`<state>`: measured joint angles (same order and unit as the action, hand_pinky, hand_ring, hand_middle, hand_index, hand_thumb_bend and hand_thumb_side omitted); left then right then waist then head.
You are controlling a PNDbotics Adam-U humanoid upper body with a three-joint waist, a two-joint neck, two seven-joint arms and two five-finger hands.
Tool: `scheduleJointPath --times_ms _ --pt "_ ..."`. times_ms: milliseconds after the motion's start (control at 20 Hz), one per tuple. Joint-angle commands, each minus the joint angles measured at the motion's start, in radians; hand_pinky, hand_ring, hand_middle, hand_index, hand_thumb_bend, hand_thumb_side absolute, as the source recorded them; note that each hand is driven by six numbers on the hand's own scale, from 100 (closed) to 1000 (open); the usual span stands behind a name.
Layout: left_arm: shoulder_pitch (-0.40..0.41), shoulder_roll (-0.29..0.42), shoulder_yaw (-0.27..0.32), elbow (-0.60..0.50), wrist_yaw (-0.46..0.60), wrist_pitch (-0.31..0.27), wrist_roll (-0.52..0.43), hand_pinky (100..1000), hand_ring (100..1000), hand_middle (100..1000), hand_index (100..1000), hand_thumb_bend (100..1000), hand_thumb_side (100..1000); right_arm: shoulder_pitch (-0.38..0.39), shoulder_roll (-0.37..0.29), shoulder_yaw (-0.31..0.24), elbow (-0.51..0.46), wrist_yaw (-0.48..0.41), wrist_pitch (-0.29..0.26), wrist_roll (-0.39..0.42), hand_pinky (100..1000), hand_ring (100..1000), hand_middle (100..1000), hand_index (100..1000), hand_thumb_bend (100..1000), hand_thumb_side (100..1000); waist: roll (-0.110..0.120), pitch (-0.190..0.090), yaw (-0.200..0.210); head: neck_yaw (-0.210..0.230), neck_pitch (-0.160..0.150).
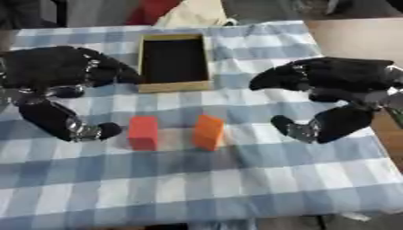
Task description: Pick up objects on the table and place them in the box.
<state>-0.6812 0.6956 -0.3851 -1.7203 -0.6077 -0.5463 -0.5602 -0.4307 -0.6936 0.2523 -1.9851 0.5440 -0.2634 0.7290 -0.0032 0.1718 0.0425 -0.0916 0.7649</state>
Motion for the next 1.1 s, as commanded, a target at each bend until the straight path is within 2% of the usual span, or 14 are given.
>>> scheduleJointPath --times_ms 50,550,750,800,1100 --pt "-0.021 0.017 0.003 -0.009 -0.01 -0.158 -0.149 807 854 863 1000 382 1000 -0.01 -0.03 -0.009 -0.015 -0.003 -0.001 0.0 913 865 932 1000 100 926 0.0 -0.017 0.002 -0.003 0.003" --pt "-0.023 -0.015 -0.041 0.054 -0.156 -0.187 -0.125 799 849 859 1000 419 1000 -0.01 -0.028 -0.008 -0.015 -0.004 -0.001 0.002 913 864 931 1000 100 930 -0.001 -0.015 0.002 -0.003 0.005" --pt "-0.015 -0.044 -0.045 0.093 -0.245 -0.178 -0.075 796 848 858 993 455 1000 -0.01 -0.028 -0.008 -0.015 -0.004 0.0 0.002 913 864 930 1000 100 928 -0.001 -0.016 0.002 -0.004 0.004" --pt "-0.013 -0.052 -0.046 0.103 -0.271 -0.177 -0.059 797 850 860 990 497 1000 -0.01 -0.028 -0.009 -0.015 -0.004 0.0 0.002 913 864 930 1000 100 928 -0.001 -0.016 0.002 -0.004 0.003" --pt "-0.006 -0.093 -0.055 0.169 -0.41 -0.179 0.038 793 847 855 985 513 1000 -0.009 -0.027 -0.008 -0.015 -0.005 0.0 0.002 913 863 929 1000 100 932 0.0 -0.016 0.003 -0.003 0.001"
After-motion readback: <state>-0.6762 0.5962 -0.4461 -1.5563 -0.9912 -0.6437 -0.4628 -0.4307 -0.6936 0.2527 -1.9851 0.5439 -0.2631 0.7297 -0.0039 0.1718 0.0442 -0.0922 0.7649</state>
